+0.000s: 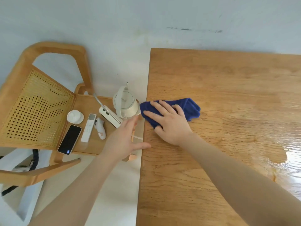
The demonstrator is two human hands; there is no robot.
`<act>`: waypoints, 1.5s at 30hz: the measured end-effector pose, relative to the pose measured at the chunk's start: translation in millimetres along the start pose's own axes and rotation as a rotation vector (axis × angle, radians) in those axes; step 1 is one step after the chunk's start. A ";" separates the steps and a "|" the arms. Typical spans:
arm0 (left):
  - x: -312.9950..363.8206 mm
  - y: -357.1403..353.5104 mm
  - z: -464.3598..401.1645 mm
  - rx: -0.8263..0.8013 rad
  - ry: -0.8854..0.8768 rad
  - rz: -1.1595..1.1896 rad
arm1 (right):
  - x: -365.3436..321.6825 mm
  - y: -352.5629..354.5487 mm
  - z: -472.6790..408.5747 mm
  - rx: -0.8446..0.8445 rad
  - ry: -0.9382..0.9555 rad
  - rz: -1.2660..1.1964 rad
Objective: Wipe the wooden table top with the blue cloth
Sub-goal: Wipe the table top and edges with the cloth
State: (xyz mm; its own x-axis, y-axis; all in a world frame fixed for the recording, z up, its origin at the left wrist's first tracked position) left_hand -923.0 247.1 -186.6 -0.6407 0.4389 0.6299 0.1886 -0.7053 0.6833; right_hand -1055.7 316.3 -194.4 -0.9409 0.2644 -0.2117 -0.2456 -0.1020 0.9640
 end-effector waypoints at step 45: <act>44.2 -74.8 78.9 0.038 0.137 -0.413 | -22.4 -27.8 137.6 -0.057 0.274 0.027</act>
State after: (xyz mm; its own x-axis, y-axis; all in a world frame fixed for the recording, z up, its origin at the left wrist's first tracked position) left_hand -906.7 363.2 -180.7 -0.7604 0.6002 0.2481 -0.0782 -0.4638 0.8825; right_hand -995.7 445.2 -194.4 -0.9733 -0.0078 -0.2296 -0.2254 -0.1609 0.9609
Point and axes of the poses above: each hand's wrist, its own z-axis away from the middle knuckle, its own y-axis out of the back of the hand, x = y × z, the point moved 6 cm from there along -z, towards the middle knuckle, and after that the axes turned 2 degrees about z, right-handed, at the moved point
